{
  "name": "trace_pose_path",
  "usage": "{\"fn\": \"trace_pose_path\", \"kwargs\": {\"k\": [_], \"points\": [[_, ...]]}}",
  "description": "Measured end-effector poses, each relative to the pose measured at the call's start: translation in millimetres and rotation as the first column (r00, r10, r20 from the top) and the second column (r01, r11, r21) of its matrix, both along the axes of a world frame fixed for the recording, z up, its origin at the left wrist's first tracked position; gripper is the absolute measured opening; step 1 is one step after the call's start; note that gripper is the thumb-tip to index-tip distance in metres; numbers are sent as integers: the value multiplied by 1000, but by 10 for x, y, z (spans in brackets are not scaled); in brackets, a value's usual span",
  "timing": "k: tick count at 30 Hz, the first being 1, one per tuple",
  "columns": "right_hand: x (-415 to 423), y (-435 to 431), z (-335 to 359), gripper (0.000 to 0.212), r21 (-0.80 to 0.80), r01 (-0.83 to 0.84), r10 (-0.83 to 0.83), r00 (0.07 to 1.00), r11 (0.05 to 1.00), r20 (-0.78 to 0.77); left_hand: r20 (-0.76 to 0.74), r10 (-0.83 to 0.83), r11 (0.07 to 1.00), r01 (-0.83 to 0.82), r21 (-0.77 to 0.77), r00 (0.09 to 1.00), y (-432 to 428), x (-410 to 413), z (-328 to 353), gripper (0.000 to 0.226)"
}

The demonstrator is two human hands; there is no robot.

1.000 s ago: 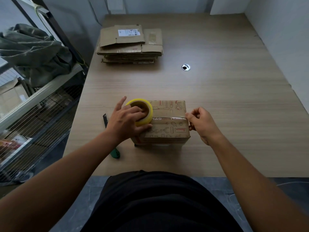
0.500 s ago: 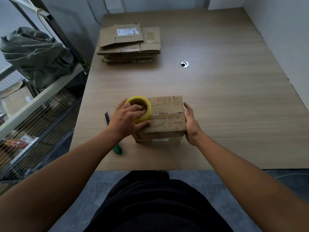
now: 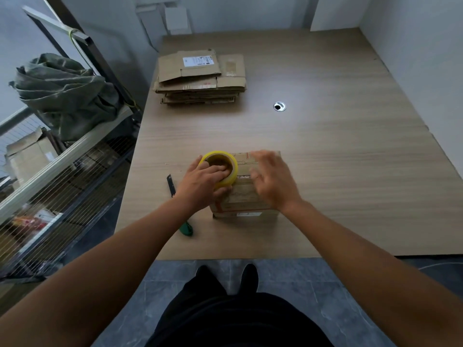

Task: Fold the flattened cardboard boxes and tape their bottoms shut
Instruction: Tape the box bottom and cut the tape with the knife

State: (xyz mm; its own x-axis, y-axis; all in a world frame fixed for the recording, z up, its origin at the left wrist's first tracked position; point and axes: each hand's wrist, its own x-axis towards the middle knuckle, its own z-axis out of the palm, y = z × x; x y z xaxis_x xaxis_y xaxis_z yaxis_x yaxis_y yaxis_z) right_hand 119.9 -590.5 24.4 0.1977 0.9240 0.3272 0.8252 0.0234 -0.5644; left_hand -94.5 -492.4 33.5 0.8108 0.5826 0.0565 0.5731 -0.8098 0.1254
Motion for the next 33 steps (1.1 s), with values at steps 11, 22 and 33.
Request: {"fn": "trace_pose_path", "kwargs": {"k": [11, 22, 33], "points": [[-319, 189, -73, 62, -602, 139, -22, 980, 786, 197, 124, -241, 970, 244, -12, 963, 209, -30, 399, 39], [-409, 222, -82, 64, -577, 231, -82, 959, 783, 273, 58, 44, 957, -26, -290, 997, 582, -425, 595, 34], [-415, 274, -122, 66, -570, 310, -92, 921, 760, 378, -80, 148, 889, -168, -425, 986, 781, -430, 58, 65]]}}
